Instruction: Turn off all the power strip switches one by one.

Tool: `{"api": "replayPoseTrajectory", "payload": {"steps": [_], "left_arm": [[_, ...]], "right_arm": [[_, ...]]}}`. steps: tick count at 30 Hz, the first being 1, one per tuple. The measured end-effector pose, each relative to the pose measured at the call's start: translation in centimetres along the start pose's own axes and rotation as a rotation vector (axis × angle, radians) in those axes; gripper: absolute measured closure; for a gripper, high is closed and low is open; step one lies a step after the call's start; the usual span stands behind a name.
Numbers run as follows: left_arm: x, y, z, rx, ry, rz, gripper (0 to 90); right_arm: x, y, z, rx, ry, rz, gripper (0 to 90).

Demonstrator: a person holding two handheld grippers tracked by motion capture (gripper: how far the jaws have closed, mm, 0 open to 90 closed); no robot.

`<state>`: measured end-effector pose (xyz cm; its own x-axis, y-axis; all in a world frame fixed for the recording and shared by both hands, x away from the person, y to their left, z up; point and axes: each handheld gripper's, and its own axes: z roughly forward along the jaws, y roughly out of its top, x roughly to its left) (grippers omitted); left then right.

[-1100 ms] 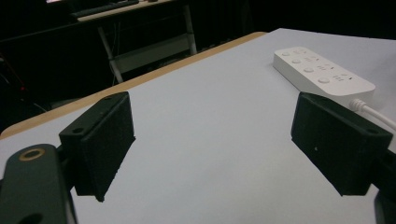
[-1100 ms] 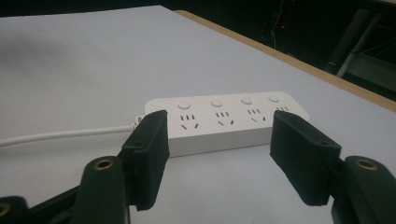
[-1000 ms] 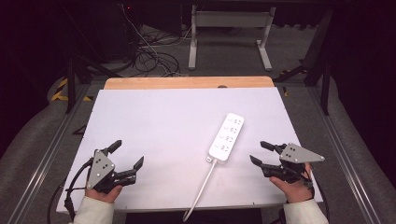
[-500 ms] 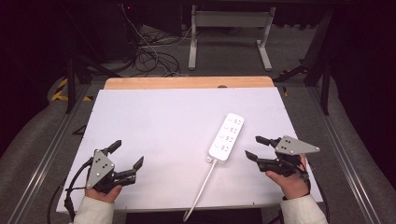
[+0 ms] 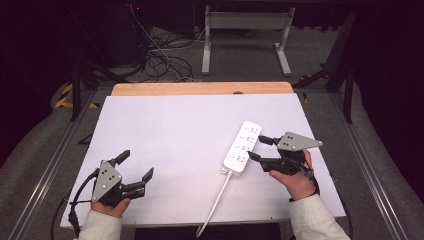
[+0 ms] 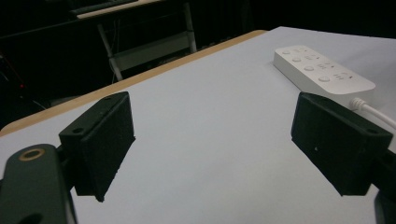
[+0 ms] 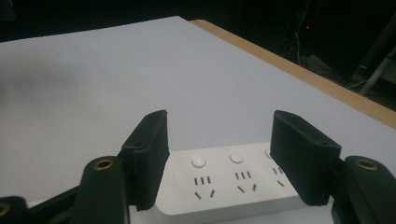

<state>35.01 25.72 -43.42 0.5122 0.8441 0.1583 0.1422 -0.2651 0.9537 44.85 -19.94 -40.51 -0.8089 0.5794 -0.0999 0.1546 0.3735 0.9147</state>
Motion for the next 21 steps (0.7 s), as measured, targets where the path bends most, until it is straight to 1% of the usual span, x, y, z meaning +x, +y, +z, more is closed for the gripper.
{"api": "replayPoseTrajectory", "payload": {"steps": [4, 7, 13, 14, 15, 16, 17, 18, 19, 20, 21], "left_arm": [[0.0, 0.0, 0.0, -0.001, 0.001, 0.004, 14.0], [0.0, 0.0, 0.0, 0.000, -0.002, -0.002, 14.0], [0.0, 0.0, 0.0, -0.002, -0.002, -0.003, 14.1], [0.0, 0.0, 0.0, -0.002, -0.002, -0.002, 14.0], [0.0, 0.0, 0.0, -0.002, 0.000, -0.001, 14.1], [0.0, 0.0, 0.0, 0.000, -0.001, -0.001, 14.0], [0.0, 0.0, 0.0, 0.000, 0.000, -0.001, 14.0], [0.0, 0.0, 0.0, -0.002, 0.002, 0.002, 14.0], [0.0, 0.0, 0.0, -0.002, 0.001, 0.000, 14.0], [0.0, 0.0, 0.0, -0.004, 0.002, 0.003, 14.0], [0.0, 0.0, 0.0, -0.003, 0.002, 0.003, 14.0]], "right_arm": [[0.3, 0.6, 1.1, 0.012, 0.019, -0.008, 40.9], [0.5, 1.1, 1.8, 0.021, 0.031, -0.030, 42.0], [0.7, 1.8, 2.8, 0.044, 0.057, -0.038, 47.4], [0.6, 1.8, 2.9, 0.051, 0.059, -0.039, 50.6], [0.6, 1.9, 2.9, 0.064, 0.048, -0.044, 55.2], [0.7, 2.0, 2.8, 0.080, 0.025, -0.049, 58.5], [0.7, 2.2, 2.7, 0.097, 0.026, -0.031, 64.7], [0.5, 2.3, 2.6, 0.098, 0.071, -0.011, 71.5], [0.5, 2.5, 2.6, 0.099, 0.094, -0.003, 77.0], [0.5, 2.7, 2.6, 0.105, 0.101, -0.007, 84.4], [0.5, 2.9, 2.6, 0.115, 0.121, -0.007, 89.5]]}}
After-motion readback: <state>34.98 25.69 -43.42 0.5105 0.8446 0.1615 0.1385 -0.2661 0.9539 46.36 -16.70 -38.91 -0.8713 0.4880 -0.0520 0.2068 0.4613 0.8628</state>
